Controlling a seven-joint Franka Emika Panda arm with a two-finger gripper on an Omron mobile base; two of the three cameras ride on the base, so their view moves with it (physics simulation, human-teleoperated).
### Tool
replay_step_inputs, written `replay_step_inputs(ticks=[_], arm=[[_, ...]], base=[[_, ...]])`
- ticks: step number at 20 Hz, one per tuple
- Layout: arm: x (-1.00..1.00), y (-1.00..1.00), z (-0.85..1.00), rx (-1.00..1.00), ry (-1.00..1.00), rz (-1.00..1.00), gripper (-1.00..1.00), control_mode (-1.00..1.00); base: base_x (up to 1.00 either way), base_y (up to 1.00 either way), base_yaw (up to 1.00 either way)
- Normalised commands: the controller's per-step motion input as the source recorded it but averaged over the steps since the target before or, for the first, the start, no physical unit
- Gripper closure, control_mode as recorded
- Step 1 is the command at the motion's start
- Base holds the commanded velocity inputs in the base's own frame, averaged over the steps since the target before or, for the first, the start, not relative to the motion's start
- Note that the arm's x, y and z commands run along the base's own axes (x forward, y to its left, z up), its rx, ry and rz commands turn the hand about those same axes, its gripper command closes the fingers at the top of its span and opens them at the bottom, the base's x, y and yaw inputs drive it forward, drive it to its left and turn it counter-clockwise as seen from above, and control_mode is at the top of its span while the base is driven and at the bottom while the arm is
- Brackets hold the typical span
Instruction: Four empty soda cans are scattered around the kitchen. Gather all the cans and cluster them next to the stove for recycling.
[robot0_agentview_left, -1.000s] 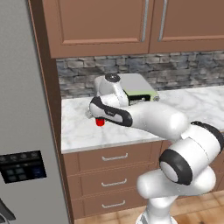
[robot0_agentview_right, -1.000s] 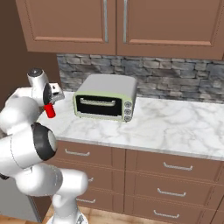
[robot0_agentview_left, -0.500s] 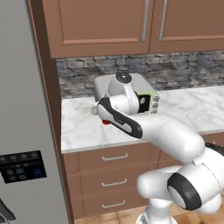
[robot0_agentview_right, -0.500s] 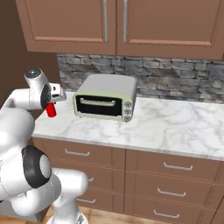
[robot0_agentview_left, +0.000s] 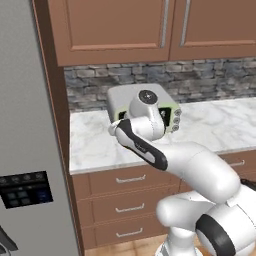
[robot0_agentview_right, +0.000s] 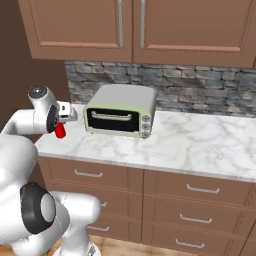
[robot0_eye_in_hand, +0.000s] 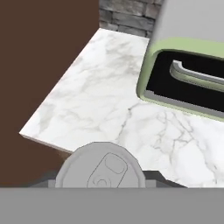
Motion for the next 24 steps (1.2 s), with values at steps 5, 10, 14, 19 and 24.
replay_step_inputs(ticks=[5, 10, 14, 19, 24], arm=[[0.00, 0.00, 0.00, 0.00, 0.00, 0.00, 1.00, 1.00], [0.00, 0.00, 0.00, 0.00, 0.00, 0.00, 1.00, 1.00], [0.00, 0.00, 0.00, 0.00, 0.00, 0.00, 1.00, 1.00], [0.00, 0.00, 0.00, 0.00, 0.00, 0.00, 1.00, 1.00], [0.00, 0.00, 0.00, 0.00, 0.00, 0.00, 1.00, 1.00]], base=[[-0.99, -0.44, -0.10], [-0.98, -0.60, 0.34], [-0.70, -0.16, 0.75], [-0.29, 0.36, 0.76], [0.09, 0.93, 0.61]])
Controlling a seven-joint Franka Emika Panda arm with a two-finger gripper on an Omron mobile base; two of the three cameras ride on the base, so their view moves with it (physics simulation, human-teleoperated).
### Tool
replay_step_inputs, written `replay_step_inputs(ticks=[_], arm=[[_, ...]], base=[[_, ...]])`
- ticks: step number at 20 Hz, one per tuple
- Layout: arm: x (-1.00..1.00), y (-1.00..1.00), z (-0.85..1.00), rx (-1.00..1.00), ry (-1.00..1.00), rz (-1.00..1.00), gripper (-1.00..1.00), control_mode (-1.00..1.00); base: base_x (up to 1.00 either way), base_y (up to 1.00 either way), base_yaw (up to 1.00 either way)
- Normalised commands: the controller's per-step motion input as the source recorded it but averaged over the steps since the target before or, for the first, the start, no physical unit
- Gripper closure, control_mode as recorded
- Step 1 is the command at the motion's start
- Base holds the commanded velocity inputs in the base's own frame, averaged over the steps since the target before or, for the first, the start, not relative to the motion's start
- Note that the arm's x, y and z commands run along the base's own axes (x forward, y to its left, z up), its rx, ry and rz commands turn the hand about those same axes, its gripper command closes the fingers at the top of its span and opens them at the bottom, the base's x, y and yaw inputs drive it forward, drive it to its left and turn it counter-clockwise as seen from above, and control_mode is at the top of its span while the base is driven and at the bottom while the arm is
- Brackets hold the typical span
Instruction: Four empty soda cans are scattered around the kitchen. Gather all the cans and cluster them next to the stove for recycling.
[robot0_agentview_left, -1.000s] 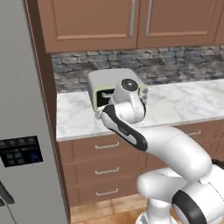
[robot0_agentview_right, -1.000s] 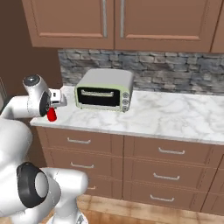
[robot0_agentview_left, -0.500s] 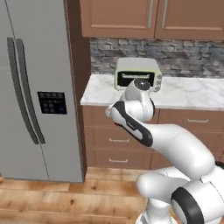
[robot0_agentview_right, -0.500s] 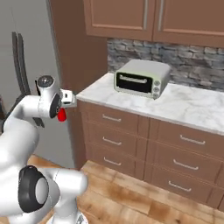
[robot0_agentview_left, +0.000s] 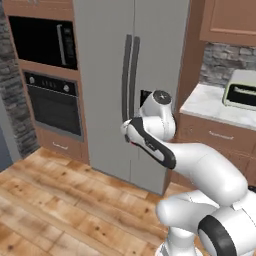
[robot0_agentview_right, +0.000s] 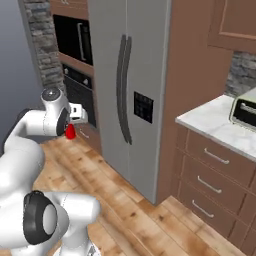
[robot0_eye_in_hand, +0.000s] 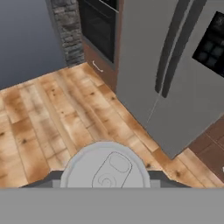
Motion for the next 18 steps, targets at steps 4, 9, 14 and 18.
replay_step_inputs(ticks=[4, 9, 14, 18], arm=[[0.00, 0.00, 0.00, 0.00, 0.00, 0.00, 1.00, 1.00], [0.00, 0.00, 0.00, 0.00, 0.00, 0.00, 1.00, 1.00], [0.00, 0.00, 0.00, 0.00, 0.00, 0.00, 1.00, 1.00], [0.00, 0.00, 0.00, 0.00, 0.00, 0.00, 1.00, 1.00]], base=[[0.21, 0.91, 0.55], [0.17, 0.94, 0.49], [0.30, 1.00, 0.42], [0.76, 0.87, 0.39]])
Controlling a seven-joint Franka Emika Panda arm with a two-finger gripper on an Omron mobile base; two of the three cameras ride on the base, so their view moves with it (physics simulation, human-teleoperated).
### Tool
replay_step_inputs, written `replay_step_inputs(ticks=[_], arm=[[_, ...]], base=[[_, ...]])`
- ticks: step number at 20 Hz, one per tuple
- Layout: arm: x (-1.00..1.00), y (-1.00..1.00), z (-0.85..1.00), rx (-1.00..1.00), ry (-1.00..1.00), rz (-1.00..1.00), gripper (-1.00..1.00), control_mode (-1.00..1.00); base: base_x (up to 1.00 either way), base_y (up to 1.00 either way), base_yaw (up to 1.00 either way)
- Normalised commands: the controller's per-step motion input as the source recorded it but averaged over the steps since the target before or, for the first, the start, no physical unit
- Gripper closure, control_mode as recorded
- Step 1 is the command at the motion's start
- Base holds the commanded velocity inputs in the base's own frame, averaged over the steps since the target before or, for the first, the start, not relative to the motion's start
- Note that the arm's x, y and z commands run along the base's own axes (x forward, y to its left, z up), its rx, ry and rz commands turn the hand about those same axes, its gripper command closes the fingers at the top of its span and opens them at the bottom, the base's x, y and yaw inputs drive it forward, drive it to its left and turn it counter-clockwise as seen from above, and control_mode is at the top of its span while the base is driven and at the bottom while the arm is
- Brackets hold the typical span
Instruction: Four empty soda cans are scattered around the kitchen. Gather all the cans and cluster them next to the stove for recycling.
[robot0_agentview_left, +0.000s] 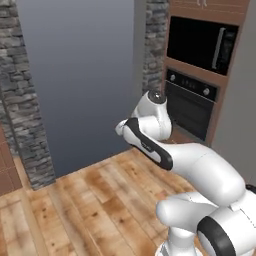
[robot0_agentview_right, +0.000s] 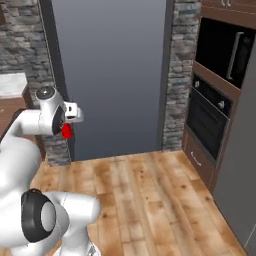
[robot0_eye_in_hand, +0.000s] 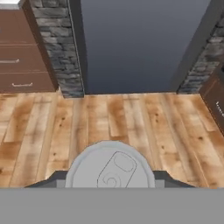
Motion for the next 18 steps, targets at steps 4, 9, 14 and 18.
replay_step_inputs(ticks=[4, 9, 14, 18], arm=[[0.00, 0.00, 0.00, 0.00, 0.00, 0.00, 1.00, 1.00], [0.00, 0.00, 0.00, 0.00, 0.00, 0.00, 1.00, 1.00], [0.00, 0.00, 0.00, 0.00, 0.00, 0.00, 1.00, 1.00], [0.00, 0.00, 0.00, 0.00, 0.00, 0.00, 1.00, 1.00]], base=[[1.00, 0.84, 0.28], [1.00, 0.95, 0.10], [1.00, 1.00, 0.02], [1.00, 0.86, 0.00]])
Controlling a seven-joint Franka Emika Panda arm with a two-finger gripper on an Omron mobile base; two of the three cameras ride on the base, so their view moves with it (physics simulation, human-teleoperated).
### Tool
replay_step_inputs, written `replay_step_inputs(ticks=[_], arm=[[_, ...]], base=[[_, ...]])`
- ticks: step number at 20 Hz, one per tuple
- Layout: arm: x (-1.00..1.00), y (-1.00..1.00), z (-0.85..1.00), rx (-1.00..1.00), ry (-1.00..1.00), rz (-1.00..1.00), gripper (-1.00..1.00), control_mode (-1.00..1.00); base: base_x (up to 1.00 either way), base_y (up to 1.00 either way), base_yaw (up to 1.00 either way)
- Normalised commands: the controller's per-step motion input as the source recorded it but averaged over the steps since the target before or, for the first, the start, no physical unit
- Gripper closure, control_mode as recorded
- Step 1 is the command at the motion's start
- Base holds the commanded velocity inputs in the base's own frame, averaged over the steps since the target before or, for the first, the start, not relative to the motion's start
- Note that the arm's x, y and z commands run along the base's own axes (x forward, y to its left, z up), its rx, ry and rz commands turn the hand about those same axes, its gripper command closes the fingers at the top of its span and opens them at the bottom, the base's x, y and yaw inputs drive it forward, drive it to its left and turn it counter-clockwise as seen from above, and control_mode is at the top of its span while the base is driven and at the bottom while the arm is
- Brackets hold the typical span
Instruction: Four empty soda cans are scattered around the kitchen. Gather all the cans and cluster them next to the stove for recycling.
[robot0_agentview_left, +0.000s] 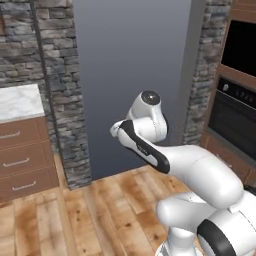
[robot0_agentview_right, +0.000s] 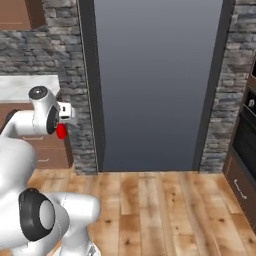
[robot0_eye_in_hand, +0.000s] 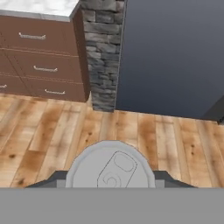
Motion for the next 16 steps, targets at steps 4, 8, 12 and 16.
replay_step_inputs(ticks=[4, 8, 12, 16], arm=[[0.00, 0.00, 0.00, 0.00, 0.00, 0.00, 1.00, 1.00], [0.00, 0.00, 0.00, 0.00, 0.00, 0.00, 1.00, 1.00], [0.00, 0.00, 0.00, 0.00, 0.00, 0.00, 1.00, 1.00], [0.00, 0.00, 0.00, 0.00, 0.00, 0.00, 1.00, 1.00]], base=[[1.00, 0.15, -0.03], [1.00, 0.00, -0.13], [0.66, 0.81, -0.01], [0.27, 1.00, 0.00]])
